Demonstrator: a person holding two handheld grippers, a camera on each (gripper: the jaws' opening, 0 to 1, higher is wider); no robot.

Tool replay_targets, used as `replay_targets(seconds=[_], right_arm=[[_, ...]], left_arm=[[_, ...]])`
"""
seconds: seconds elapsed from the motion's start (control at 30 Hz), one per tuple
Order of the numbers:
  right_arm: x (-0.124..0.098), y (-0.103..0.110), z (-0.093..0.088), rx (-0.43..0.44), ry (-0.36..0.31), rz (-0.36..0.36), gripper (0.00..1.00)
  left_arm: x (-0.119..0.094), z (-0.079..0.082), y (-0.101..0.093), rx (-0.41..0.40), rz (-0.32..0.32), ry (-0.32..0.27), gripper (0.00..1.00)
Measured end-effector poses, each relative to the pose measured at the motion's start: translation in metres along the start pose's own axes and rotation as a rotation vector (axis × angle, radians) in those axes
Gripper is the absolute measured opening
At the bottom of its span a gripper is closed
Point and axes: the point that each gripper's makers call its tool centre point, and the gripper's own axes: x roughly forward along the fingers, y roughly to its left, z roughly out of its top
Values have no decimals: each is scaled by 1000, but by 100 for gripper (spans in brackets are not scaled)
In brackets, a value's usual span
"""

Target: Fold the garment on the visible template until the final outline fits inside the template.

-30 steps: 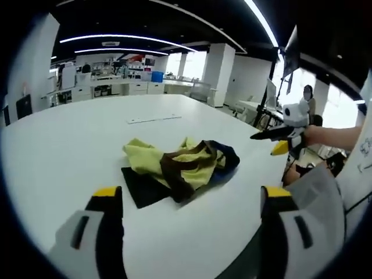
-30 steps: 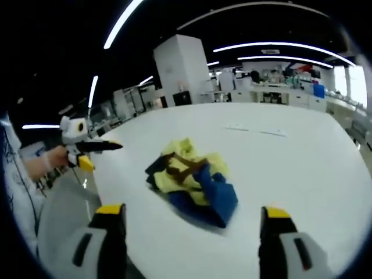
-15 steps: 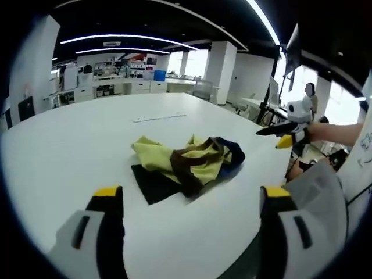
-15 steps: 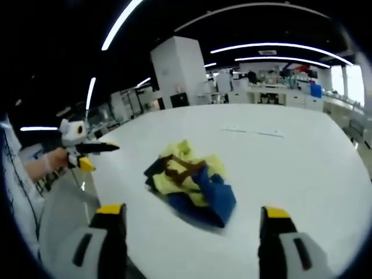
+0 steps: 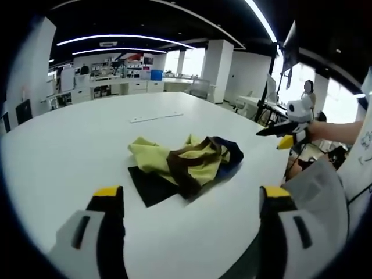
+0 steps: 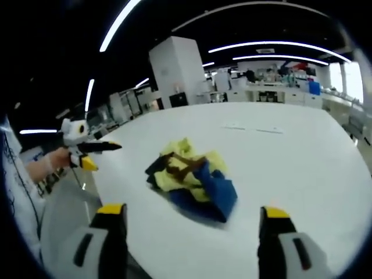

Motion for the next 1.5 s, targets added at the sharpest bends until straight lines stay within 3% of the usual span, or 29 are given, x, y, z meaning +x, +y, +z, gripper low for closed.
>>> replay_targets(seconds=[0.4,0.9,1.17,1.5], right_arm=[[3,1,0,1,-2,3,95],[2,-8,4,-6,-4,-6,94],[7,-13,3,-31,14,-15,91],[18,-18,10,-57,20,-26,79]], left_arm=[[-1,-6,2,-12,2,11,93],[5,3,6,17,-2,19,93],[14,3,7,24,7,20,86],[35,-3,6,2,-6,29,74]])
